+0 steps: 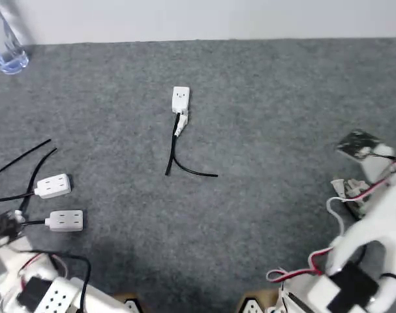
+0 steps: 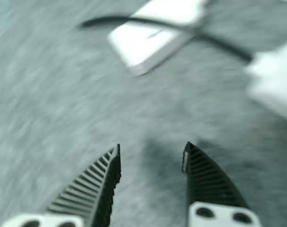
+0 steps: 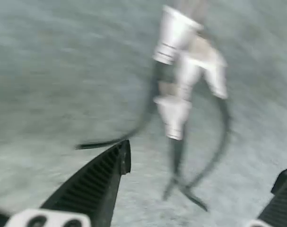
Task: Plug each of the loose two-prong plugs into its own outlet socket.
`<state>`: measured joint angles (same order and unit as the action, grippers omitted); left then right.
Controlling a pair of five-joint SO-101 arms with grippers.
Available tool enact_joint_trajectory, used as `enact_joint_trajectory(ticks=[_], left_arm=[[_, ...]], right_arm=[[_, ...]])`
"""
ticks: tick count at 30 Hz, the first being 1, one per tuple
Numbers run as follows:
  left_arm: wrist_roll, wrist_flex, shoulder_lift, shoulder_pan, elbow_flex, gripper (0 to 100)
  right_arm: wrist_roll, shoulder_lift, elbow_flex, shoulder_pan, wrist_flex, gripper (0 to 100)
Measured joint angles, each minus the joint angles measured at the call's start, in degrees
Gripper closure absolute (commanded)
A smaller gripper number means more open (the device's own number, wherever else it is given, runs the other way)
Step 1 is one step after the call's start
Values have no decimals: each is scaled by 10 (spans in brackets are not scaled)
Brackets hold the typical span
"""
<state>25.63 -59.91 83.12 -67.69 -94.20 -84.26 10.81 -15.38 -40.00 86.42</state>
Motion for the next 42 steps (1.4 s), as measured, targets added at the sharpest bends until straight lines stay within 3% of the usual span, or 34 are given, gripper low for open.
enact_joint_trajectory(ticks=[5, 9, 12, 16, 20, 22, 29, 32, 36, 42], left_arm=[[-4, 0, 0, 89, 84, 798], [-77, -2, 0, 165, 169, 798], [-118, -19, 0, 249, 237, 798], [-167, -41, 0, 414, 300, 797], [-176, -38, -47, 593, 315, 797], [-178, -18, -102, 645, 324, 797], [-178, 26, -369, 692, 453, 797], [-179, 29, -479, 726, 525, 797], [-180, 54, -621, 767, 624, 798], [-180, 97, -847, 774, 777, 799]], right_arm=[[13, 60, -33, 72, 131, 550], [118, 117, -109, 144, 124, 550], [221, 164, -178, 195, 69, 550], [345, 220, -265, 252, -27, 550], [453, 250, -353, 310, -137, 550], [492, 253, -396, 341, -192, 550], [607, 253, -521, 431, -368, 550], [622, 253, -547, 445, -408, 550], [625, 253, -571, 418, -465, 550], [630, 253, -573, 353, -522, 550]])
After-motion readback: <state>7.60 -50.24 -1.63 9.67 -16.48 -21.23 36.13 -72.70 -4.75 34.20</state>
